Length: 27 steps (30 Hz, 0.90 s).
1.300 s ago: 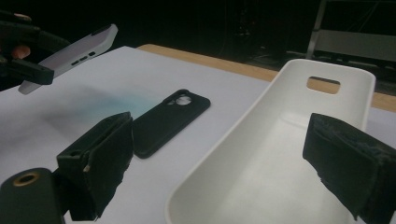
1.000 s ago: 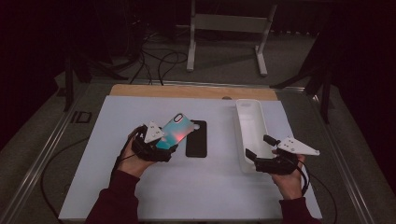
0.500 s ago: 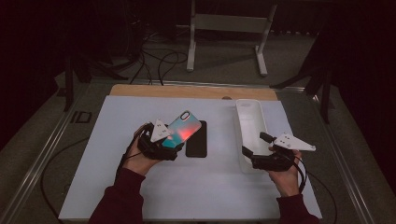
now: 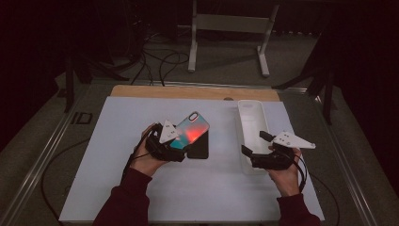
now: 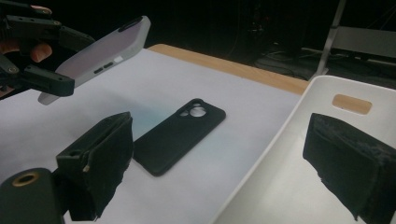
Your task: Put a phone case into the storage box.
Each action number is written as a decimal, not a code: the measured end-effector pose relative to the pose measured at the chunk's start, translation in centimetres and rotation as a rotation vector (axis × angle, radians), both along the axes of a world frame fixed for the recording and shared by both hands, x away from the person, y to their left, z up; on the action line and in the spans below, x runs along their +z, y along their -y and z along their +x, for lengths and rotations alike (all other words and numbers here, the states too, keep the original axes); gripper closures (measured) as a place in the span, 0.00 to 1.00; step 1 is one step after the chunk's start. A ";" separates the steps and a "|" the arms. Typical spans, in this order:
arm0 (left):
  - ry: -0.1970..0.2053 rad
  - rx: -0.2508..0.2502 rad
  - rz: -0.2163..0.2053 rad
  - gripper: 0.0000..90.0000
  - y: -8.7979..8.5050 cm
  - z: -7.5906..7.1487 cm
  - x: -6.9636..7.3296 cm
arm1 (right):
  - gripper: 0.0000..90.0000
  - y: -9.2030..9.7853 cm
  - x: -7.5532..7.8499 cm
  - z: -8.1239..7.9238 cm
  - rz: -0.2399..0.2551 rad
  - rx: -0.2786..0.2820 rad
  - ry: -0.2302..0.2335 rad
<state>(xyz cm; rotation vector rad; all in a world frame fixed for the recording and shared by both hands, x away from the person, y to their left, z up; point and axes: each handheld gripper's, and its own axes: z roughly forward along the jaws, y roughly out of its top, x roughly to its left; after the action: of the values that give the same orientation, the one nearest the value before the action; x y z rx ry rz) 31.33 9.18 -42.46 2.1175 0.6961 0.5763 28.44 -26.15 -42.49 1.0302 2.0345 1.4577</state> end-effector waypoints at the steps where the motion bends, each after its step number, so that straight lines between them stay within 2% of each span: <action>1: 0.002 -0.003 0.001 0.19 0.1 0.0 0.1 | 0.09 -0.1 0.0 0.0 -0.002 0.005 0.000; 27: 0.032 -0.080 -0.002 0.19 3.1 -0.3 0.5 | 0.09 -2.6 0.8 1.1 0.010 0.052 -0.012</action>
<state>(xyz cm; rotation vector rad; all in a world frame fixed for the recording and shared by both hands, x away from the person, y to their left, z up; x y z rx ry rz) 31.06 6.08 -41.95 2.1199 0.5909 0.5638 29.53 -23.55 -41.69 0.9997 2.0790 1.4917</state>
